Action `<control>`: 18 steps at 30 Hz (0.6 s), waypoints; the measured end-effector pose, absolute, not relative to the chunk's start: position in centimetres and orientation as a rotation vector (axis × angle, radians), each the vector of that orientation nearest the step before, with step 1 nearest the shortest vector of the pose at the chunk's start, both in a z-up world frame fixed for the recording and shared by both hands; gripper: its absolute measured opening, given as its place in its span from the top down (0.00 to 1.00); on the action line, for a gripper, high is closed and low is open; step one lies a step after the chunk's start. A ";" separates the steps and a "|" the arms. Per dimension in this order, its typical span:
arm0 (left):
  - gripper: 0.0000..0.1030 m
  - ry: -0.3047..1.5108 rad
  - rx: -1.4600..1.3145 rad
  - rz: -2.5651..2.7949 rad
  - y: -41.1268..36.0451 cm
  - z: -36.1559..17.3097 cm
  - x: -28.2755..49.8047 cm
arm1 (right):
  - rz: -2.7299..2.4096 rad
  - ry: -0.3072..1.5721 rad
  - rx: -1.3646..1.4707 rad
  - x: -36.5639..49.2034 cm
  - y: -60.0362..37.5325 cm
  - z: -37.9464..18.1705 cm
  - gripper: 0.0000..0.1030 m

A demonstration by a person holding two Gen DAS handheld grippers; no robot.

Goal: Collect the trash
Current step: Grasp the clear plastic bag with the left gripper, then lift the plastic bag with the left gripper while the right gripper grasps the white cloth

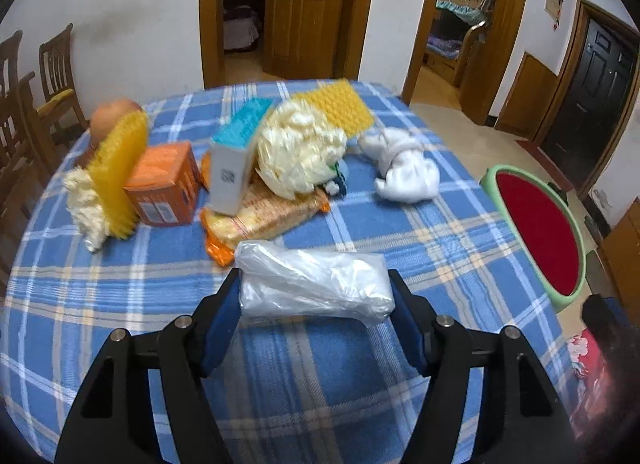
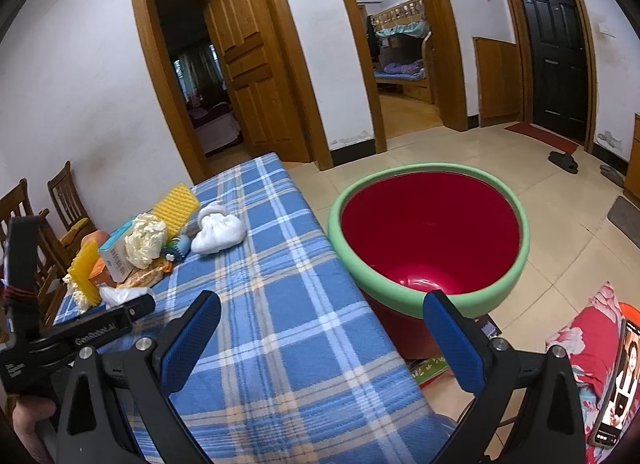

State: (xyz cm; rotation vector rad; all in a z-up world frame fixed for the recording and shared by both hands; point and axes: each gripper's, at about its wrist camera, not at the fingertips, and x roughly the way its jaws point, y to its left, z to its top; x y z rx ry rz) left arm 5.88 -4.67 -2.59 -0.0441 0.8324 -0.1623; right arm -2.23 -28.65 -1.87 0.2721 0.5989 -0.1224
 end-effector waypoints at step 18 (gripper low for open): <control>0.33 0.756 -0.079 -0.053 0.0 1.8 8.7 | 0.043 0.726 0.239 5.8 -24.6 -0.2 0.00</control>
